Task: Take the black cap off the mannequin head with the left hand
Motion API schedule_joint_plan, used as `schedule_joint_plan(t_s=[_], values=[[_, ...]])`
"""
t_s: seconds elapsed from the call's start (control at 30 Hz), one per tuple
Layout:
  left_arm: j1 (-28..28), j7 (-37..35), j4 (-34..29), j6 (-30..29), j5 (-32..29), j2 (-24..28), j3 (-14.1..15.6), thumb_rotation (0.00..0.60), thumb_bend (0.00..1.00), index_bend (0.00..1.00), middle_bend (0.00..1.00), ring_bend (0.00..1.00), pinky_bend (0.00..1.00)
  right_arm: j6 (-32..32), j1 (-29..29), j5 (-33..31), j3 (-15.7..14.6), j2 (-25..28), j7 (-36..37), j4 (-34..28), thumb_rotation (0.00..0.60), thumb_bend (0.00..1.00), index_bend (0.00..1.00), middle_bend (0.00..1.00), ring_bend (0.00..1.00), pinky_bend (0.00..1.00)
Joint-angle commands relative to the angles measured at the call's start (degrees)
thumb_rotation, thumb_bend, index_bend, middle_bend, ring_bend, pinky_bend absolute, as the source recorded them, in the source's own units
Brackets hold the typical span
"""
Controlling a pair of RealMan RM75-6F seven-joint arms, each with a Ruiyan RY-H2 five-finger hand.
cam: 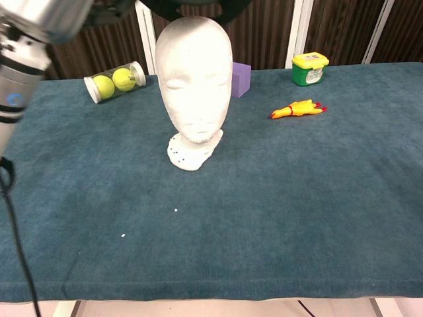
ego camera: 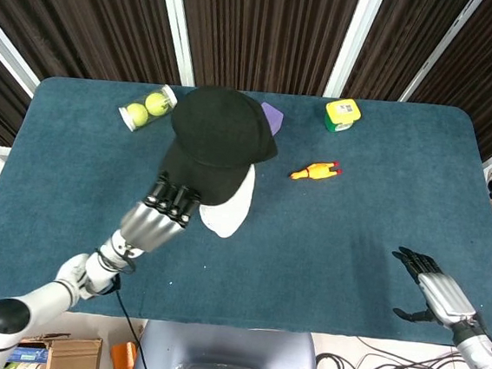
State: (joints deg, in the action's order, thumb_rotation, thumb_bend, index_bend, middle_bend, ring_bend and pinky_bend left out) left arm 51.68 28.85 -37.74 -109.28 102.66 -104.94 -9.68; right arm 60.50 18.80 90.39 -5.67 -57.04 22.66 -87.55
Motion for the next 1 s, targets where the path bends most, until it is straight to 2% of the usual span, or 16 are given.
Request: schedule_joint_plan(t_s=[0.03, 0.1, 0.27, 0.53, 0.6, 0.63, 0.73, 0.8, 0.83, 0.9, 0.97, 1.0], values=[[-4.6, 0.7, -1.4, -0.5, -1.3, 4.3, 1.3, 0.600, 0.62, 0.77, 0.84, 0.83, 0.56, 0.0, 0.0, 0.1, 0.0, 0.0, -0.1, 0.0, 0.600, 0.12, 0.00, 0.00, 0.00, 0.00], [-6.9, -0.5, -0.8, -0.5, -2.3, 5.3, 1.9, 0.600, 0.62, 0.77, 0.84, 0.83, 0.56, 0.0, 0.1, 0.2, 0.0, -0.1, -0.3, -0.1, 0.600, 0.12, 0.00, 0.00, 0.00, 0.00], [-12.1, -5.0, 5.5, 1.5, -5.6, 5.0, 2.9, 0.600, 0.62, 0.77, 0.84, 0.83, 0.56, -0.4, 0.3, 0.2, -0.1, -0.3, -1.5, -0.8, 0.600, 0.12, 0.00, 0.00, 0.00, 0.00], [-18.9, -13.5, 18.3, 3.8, -5.8, -1.7, 7.4, 0.600, 0.57, 0.75, 0.81, 0.82, 0.57, -1.2, 0.5, -0.8, 0.2, -0.5, -4.8, -2.3, 0.600, 0.12, 0.00, 0.00, 0.00, 0.00], [-20.5, -14.7, 20.5, 4.9, -5.7, -3.3, 8.4, 0.600, 0.54, 0.70, 0.79, 0.82, 0.58, -1.2, 0.5, -0.9, 0.2, -0.5, -5.4, -2.8, 0.600, 0.12, 0.00, 0.00, 0.00, 0.00], [-22.0, -15.6, 21.3, 6.1, -5.9, -4.3, 9.0, 0.600, 0.52, 0.64, 0.76, 0.80, 0.58, -1.2, 0.4, -0.9, 0.1, -0.4, -5.6, -3.1, 0.600, 0.12, 0.00, 0.00, 0.00, 0.00], [-26.0, -18.8, 21.7, 8.9, -6.7, -6.2, 10.1, 0.600, 0.44, 0.35, 0.59, 0.68, 0.58, -0.9, 0.3, -0.5, -0.1, 0.3, -5.4, -3.6, 0.600, 0.12, 0.00, 0.00, 0.00, 0.00], [-28.5, -19.6, 22.3, 10.2, -6.7, -7.0, 11.2, 0.600, 0.40, 0.19, 0.44, 0.57, 0.53, -0.4, 0.1, -0.5, -0.1, 0.8, -5.4, -3.7, 0.600, 0.12, 0.00, 0.00, 0.00, 0.00], [-29.4, -19.8, 22.4, 10.7, -6.6, -7.2, 11.7, 0.600, 0.38, 0.09, 0.33, 0.47, 0.49, -0.2, 0.0, -0.5, -0.1, 1.0, -5.4, -3.8, 0.600, 0.12, 0.00, 0.00, 0.00, 0.00], [-31.1, -20.6, 22.0, 11.6, -6.8, -7.7, 12.2, 0.600, 0.34, 0.01, 0.17, 0.31, 0.40, 0.1, -0.2, -0.4, -0.1, 1.3, -5.2, -4.0, 0.600, 0.12, 0.00, 0.00, 0.00, 0.00], [-33.1, -22.4, 20.8, 12.6, -7.0, -7.8, 12.9, 0.600, 0.31, 0.00, 0.04, 0.15, 0.32, 0.4, -0.3, -0.2, -0.2, 1.5, -5.0, -4.1, 0.600, 0.12, 0.00, 0.00, 0.00, 0.00], [-33.8, -23.3, 20.2, 13.0, -6.9, -7.7, 13.3, 0.600, 0.30, 0.00, 0.01, 0.10, 0.29, 0.5, -0.4, -0.1, -0.2, 1.6, -5.0, -4.1, 0.600, 0.12, 0.00, 0.00, 0.00, 0.00]])
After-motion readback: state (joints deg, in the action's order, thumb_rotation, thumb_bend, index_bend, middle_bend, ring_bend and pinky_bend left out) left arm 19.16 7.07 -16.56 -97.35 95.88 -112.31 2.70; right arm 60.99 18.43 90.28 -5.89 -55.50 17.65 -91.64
